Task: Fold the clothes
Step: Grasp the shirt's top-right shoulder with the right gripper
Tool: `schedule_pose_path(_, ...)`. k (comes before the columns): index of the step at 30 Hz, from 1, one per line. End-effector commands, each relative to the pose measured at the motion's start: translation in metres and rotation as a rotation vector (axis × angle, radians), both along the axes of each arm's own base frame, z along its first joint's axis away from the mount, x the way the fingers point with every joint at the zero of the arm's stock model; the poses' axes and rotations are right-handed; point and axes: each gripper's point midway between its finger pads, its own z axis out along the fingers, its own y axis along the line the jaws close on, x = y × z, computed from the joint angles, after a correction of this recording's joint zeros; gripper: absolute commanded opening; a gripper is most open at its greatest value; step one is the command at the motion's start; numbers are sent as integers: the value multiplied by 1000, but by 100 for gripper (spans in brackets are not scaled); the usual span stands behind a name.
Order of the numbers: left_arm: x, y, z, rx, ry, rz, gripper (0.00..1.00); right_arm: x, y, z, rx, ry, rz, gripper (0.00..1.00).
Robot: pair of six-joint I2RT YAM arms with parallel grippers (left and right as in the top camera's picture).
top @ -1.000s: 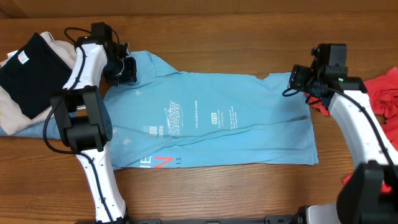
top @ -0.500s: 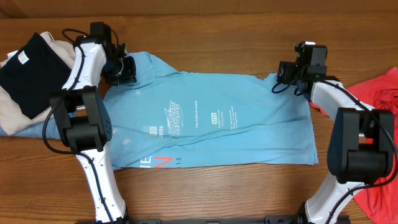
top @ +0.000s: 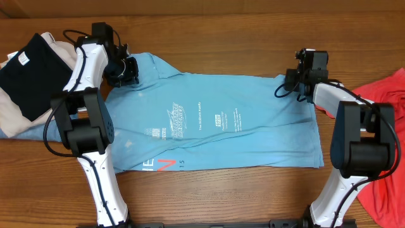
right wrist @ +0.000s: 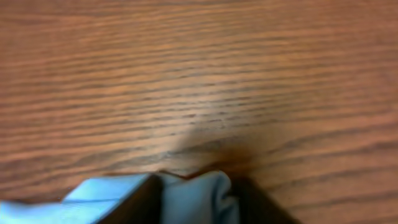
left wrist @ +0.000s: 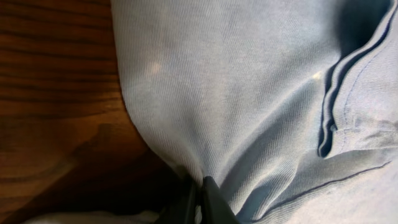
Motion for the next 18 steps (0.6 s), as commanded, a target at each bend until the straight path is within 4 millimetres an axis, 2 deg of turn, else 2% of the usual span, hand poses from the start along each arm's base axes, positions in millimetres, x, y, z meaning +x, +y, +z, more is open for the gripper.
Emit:
schedule_pose_path(1, 4, 0, 0, -16, -2, 10, 4, -6, -4, -13, 1, 37, -14, 29)
schedule_pose_path(6, 4, 3, 14, -16, -1, 11, 4, -5, -12, 1, -34, 37, -38, 28)
schedule_pose_path(13, 16, 4, 60, -27, -81, -15, 4, -1, -13, 39, -39, -11, -40, 39)
schedule_pose_path(18, 13, 4, 63, -23, -74, -14, 4, -4, -12, 41, -37, -1, -39, 41)
